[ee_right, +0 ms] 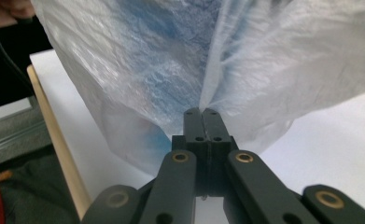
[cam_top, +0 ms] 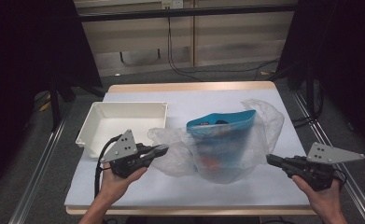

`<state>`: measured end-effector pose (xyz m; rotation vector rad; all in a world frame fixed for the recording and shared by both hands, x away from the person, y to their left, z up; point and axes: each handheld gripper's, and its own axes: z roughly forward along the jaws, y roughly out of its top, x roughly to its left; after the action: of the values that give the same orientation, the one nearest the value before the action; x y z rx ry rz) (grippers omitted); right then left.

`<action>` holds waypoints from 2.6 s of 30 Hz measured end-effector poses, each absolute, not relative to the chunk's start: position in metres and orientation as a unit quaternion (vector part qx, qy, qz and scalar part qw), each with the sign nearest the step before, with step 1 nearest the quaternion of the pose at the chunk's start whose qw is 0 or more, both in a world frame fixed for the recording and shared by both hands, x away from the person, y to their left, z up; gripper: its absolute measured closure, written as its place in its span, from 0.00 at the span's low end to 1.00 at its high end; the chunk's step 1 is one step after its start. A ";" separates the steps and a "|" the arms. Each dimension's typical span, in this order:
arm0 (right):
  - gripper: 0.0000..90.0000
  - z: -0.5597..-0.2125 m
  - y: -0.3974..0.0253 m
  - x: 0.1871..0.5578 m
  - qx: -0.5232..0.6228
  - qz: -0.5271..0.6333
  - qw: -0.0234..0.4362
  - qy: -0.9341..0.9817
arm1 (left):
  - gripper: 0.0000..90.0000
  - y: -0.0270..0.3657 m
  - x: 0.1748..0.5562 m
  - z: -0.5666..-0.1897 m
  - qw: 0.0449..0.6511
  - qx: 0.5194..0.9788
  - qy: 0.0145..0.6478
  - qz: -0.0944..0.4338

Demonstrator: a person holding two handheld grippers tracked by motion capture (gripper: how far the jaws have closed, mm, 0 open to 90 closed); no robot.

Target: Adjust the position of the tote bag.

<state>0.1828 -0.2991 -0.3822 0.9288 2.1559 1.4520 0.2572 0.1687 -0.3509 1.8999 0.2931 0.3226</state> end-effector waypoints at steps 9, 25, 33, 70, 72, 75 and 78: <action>1.00 -0.405 -0.293 0.190 0.342 0.500 0.163 0.778 | 0.99 0.165 0.259 -0.359 0.548 0.817 0.122 0.131; 0.82 -0.414 -0.294 0.189 0.355 0.504 0.172 0.769 | 0.99 0.160 0.252 -0.375 0.544 0.825 0.120 0.098; 0.69 -0.382 -0.296 0.196 0.346 0.522 0.209 0.751 | 0.99 0.158 0.260 -0.374 0.545 0.823 0.125 0.100; 1.00 -0.338 -0.322 0.182 0.330 0.563 0.227 0.723 | 1.00 0.142 0.241 -0.355 0.540 0.832 0.075 0.105; 1.00 -0.344 -0.322 0.175 0.333 0.557 0.223 0.728 | 1.00 0.143 0.237 -0.358 0.526 0.841 0.065 0.105; 1.00 -0.352 -0.322 0.168 0.338 0.545 0.217 0.736 | 1.00 0.144 0.233 -0.364 0.513 0.850 0.066 0.102; 1.00 -0.361 -0.320 0.163 0.347 0.525 0.210 0.748 | 1.00 0.146 0.229 -0.369 0.503 0.856 0.065 0.095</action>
<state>0.1626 -0.3202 -0.3614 0.9651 2.0805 1.4593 0.2289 0.1459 -0.3694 2.0684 0.1574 0.2304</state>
